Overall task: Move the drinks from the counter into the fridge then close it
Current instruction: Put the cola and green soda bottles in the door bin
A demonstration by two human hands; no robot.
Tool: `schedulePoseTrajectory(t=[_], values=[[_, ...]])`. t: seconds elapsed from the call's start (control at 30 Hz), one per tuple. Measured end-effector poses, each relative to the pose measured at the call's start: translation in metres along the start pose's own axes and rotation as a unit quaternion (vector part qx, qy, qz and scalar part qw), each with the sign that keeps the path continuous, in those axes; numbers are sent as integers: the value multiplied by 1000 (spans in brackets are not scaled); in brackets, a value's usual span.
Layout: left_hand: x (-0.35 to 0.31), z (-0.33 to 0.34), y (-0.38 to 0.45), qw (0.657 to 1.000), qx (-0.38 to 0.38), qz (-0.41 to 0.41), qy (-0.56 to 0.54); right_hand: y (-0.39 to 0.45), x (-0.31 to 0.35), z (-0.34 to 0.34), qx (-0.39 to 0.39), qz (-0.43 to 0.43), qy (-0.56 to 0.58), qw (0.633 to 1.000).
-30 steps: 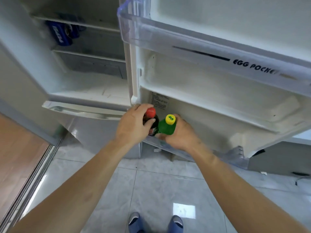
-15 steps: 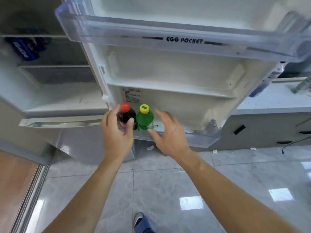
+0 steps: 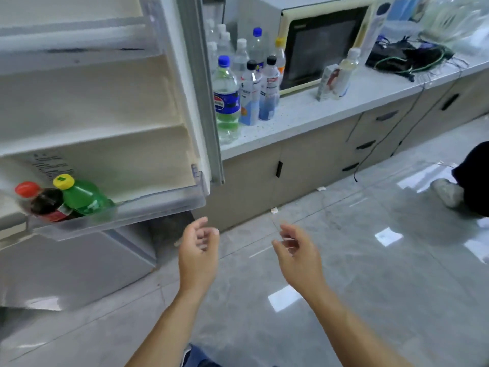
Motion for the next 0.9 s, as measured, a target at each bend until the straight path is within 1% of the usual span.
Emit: schedulePoseTrajectory(t=[0.07, 0.13, 0.2, 0.27, 0.43, 0.57, 0.73, 0.9], values=[[16, 33, -9, 994, 53, -94, -15, -15, -28, -31, -50, 81, 46, 994], [33, 62, -18, 978, 103, -182, -22, -31, -54, -58, -89, 137, 69, 984], [47, 82, -26, 963, 132, -236, -18, -47, -76, -80, -114, 182, 81, 973], [57, 97, -33, 954, 147, -261, -2, -61, -96, -98, -142, 217, 90, 962], [71, 123, -36, 947, 159, -276, 48, -86, -133, -124, -202, 285, 99, 932], [72, 151, -16, 946, 158, -274, 72, -78, -153, -136, -218, 308, 101, 920], [56, 196, 32, 947, 167, -256, 101, -20, -172, -146, -208, 310, 89, 923], [8, 239, 88, 953, 186, -207, 121, 67, -176, -155, -164, 302, 83, 935]])
Point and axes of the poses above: each hand's wrist, its own y-axis towards the middle knuckle, its own z-axis out of the palm, x = y × z, the point moved 3 cm from there along y, towards the middle knuckle, and after that the axes turned 14 degrees about -z, right-handed, at the moved point
